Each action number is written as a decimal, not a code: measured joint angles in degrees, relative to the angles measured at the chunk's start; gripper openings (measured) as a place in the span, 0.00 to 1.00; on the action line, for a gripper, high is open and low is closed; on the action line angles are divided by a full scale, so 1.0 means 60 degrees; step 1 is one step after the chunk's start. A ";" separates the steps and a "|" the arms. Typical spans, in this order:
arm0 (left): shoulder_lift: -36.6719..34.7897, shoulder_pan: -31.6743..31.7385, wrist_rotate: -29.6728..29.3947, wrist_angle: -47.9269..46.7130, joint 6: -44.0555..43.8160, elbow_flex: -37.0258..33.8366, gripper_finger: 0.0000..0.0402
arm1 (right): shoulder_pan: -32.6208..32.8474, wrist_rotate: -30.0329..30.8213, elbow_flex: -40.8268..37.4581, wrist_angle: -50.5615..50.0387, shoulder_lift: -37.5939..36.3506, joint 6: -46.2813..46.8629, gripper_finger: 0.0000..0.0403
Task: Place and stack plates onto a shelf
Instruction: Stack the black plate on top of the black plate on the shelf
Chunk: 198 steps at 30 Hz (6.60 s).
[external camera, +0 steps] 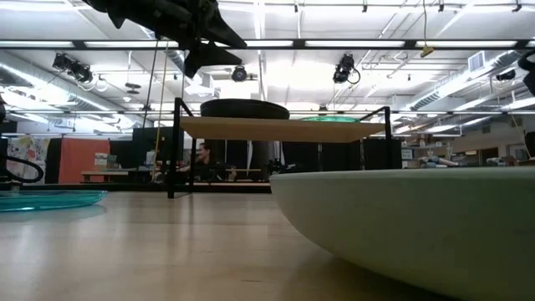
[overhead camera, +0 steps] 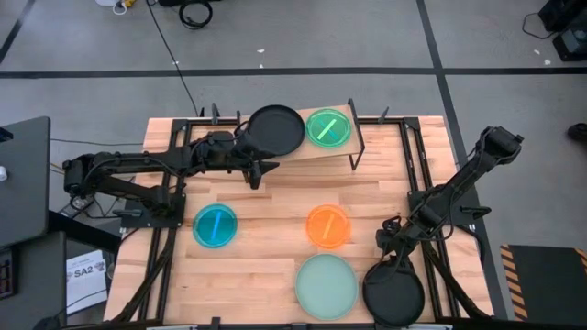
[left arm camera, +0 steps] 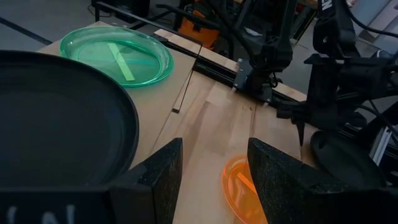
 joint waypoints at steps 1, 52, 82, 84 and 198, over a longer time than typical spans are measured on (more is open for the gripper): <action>0.0000 0.0000 0.0000 0.0001 0.0000 0.0000 0.47 | 0.0000 -0.0009 -0.0100 0.0150 0.0000 0.0094 0.51; 0.0000 0.0000 -0.0004 0.0005 0.0004 0.0000 0.47 | -0.0013 -0.0531 -0.0392 0.0351 0.0000 0.0142 0.05; 0.0000 -0.0007 0.0000 0.0005 -0.0066 -0.0004 0.47 | -0.2782 0.1680 0.0953 0.1017 -0.1825 -0.1540 0.05; 0.0000 -0.0007 0.0000 0.0005 -0.0086 -0.0004 0.47 | -0.3105 0.2341 0.1075 0.1070 -0.1756 -0.1611 0.05; 0.0000 -0.4659 -0.2430 -0.2071 0.0186 -0.0004 0.47 | -1.2400 0.0162 1.3910 -0.3435 0.7216 -0.6106 0.10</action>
